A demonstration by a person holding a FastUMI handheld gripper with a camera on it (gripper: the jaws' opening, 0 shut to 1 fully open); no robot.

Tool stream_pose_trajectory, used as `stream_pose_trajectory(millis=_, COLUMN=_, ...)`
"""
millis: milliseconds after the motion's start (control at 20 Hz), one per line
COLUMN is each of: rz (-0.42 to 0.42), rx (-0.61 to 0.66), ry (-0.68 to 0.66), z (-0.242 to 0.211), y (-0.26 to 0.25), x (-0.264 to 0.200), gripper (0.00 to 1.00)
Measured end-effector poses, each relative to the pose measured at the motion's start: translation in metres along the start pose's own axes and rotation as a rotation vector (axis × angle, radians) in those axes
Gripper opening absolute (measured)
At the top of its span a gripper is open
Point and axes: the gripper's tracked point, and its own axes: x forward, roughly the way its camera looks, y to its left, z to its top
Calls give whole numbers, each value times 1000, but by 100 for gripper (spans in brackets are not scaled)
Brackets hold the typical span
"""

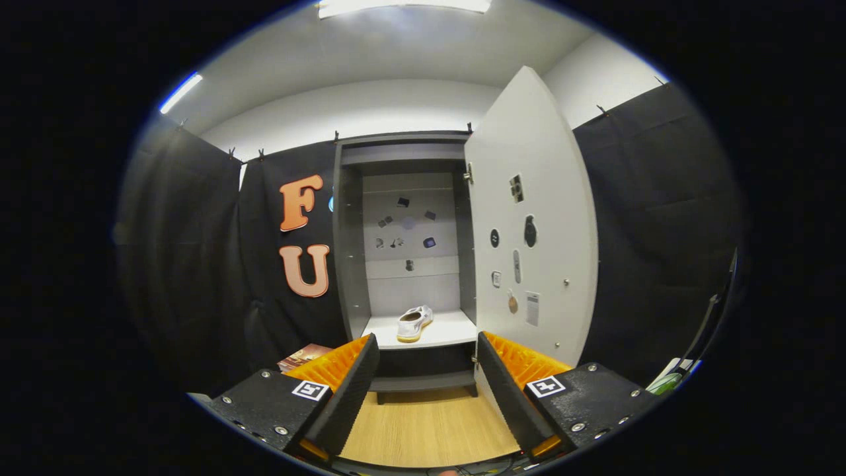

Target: Open the shoe cabinet door, grab the shoes and put them into the shoe cabinet, then close the shoe cabinet door.

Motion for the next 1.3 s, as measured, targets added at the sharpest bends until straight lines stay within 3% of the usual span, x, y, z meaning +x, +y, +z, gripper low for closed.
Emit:
stream_pose_trajectory(millis=350, rz=-177, rx=34, ry=-17, z=6, y=-123, x=-9, gripper=93)
stream_pose_trajectory(millis=550, rz=-221, rx=49, ry=-24, z=9, y=-174, x=-1, gripper=93)
stream_pose_trajectory(millis=750, rz=-203, rx=53, ry=-8, z=6, y=-204, x=21, gripper=95)
stream_pose_trajectory(millis=1050, rz=-144, rx=27, ry=8, z=6, y=-206, x=46, gripper=95)
stream_pose_trajectory(millis=1300, rz=-141, rx=25, ry=18, z=8, y=-207, x=53, gripper=94)
